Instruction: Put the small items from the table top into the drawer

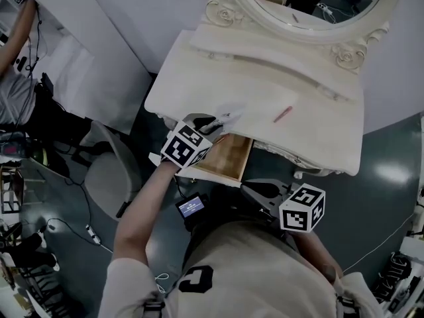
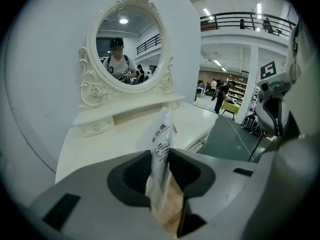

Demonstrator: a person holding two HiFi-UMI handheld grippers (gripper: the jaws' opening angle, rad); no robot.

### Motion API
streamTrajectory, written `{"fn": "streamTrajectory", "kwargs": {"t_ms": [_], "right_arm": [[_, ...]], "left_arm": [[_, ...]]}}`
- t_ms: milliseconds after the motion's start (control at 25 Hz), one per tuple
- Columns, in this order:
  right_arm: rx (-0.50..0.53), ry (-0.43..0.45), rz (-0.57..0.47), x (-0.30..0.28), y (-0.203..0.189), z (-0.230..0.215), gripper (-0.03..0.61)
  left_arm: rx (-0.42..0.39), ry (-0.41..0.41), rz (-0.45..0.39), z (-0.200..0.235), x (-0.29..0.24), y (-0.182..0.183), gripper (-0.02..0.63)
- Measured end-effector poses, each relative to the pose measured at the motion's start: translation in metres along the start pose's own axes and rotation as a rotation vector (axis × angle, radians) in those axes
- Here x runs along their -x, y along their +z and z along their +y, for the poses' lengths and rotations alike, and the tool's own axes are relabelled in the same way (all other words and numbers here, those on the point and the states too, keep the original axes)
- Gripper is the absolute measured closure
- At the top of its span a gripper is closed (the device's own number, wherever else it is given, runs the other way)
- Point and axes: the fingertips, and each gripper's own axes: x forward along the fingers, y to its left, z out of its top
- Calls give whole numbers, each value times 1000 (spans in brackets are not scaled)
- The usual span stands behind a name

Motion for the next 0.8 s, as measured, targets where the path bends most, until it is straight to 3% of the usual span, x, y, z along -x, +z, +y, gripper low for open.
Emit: {"fn": "streamTrajectory", "kwargs": {"t_ms": [800], "right_arm": [[-61, -66, -15, -25, -6, 6, 549]], "left_arm": [[-177, -216, 215, -31, -15, -81, 449]]}}
